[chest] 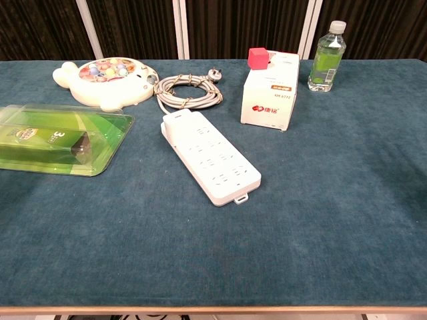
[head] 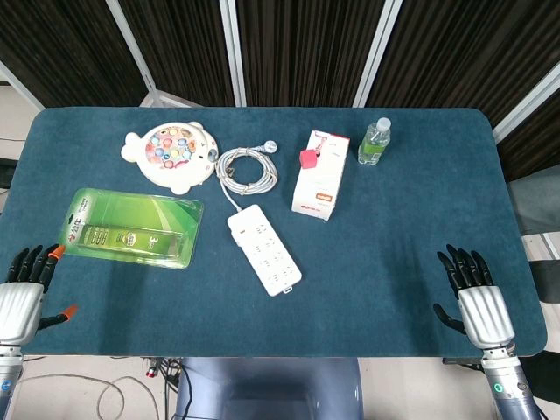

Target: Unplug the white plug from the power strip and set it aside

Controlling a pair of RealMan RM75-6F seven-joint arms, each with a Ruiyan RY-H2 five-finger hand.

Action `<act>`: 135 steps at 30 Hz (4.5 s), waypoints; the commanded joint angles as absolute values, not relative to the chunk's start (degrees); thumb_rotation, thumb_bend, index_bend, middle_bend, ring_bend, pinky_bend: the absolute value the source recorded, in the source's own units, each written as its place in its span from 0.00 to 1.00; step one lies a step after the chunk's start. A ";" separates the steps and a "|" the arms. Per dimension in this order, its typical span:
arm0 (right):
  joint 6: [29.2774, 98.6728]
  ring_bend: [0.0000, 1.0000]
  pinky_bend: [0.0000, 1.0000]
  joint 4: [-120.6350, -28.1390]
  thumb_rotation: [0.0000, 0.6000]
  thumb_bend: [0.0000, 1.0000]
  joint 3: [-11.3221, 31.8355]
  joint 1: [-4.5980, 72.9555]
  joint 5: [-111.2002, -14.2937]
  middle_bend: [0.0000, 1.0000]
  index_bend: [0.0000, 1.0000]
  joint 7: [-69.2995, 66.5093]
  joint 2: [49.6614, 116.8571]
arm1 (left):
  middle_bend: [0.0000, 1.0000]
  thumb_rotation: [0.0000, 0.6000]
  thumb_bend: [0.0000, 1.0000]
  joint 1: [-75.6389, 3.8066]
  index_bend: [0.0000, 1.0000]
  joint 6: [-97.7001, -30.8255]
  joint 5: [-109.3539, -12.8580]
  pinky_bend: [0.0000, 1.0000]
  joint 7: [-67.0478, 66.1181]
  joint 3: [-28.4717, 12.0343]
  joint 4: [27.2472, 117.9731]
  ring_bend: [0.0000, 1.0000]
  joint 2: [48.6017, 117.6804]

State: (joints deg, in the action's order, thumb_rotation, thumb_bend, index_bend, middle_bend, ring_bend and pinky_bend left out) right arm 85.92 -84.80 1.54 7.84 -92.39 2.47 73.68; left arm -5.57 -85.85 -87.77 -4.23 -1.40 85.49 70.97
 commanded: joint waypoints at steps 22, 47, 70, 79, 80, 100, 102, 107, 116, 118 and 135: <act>86.36 0.00 0.00 -84.03 1.00 0.32 0.06 8.67 -96.55 0.00 0.00 1.07 73.77 | 0.05 1.00 0.00 -6.34 0.03 -84.60 -87.73 0.00 -4.27 -1.42 85.31 0.00 71.08; 68.46 0.00 0.00 -92.11 1.00 0.51 1.88 22.96 -103.35 0.00 0.00 18.95 79.03 | 0.06 1.00 0.01 -27.38 0.05 -61.59 -78.64 0.00 -17.43 -13.45 102.03 0.00 67.27; 55.09 0.00 0.00 -86.50 1.00 0.66 3.95 30.54 -94.34 0.00 0.00 25.75 92.78 | 0.08 1.00 0.01 -42.61 0.07 -48.52 -67.60 0.00 -25.78 -15.51 95.97 0.00 74.90; 53.01 0.00 0.00 -83.55 1.00 0.66 4.46 32.50 -91.61 0.00 0.00 25.84 96.22 | 0.08 1.00 0.01 -46.17 0.08 -46.03 -66.00 0.00 -26.46 -14.34 92.59 0.00 77.51; 52.84 0.00 0.00 -83.28 1.00 0.66 4.47 32.67 -91.38 0.00 0.00 25.78 96.62 | 0.09 1.00 0.01 -46.47 0.08 -45.86 -65.88 0.00 -26.49 -14.24 92.29 0.00 77.74; 51.12 0.00 0.04 -80.05 1.00 0.97 4.34 35.65 -88.24 0.00 0.00 26.13 100.81 | 0.09 1.00 0.01 -50.75 0.09 -43.98 -65.46 0.00 -25.46 -11.57 86.89 0.00 81.90; 51.16 0.00 0.04 -79.97 1.00 0.97 4.16 35.73 -88.22 0.00 0.00 26.14 100.83 | 0.09 1.00 0.01 -51.17 0.09 -43.53 -65.53 0.00 -25.60 -11.29 86.51 0.00 82.18; 51.37 0.00 0.04 -79.72 1.00 0.97 3.35 35.64 -87.94 0.00 0.00 26.09 100.98 | 0.10 1.00 0.01 -53.80 0.09 -40.74 -66.70 0.00 -26.89 -10.36 84.23 0.00 83.28; 52.30 0.00 0.04 -79.55 1.00 0.97 2.58 35.67 -87.78 0.00 0.00 25.86 101.08 | 0.13 1.00 0.01 -58.30 0.12 -36.38 -67.76 0.00 -25.80 -10.51 79.23 0.01 85.20; 52.44 0.00 0.04 -79.41 1.00 0.97 2.49 35.73 -87.69 0.00 0.00 25.75 101.14 | 0.14 1.00 0.01 -58.94 0.14 -35.44 -67.47 0.01 -25.39 -10.23 78.13 0.01 85.78; 53.87 0.00 0.04 -78.84 1.00 0.97 1.71 35.87 -87.55 0.00 0.00 25.08 100.80 | 0.29 1.00 0.11 -59.58 0.30 -36.39 -67.39 0.06 -23.12 -8.20 73.27 0.05 88.82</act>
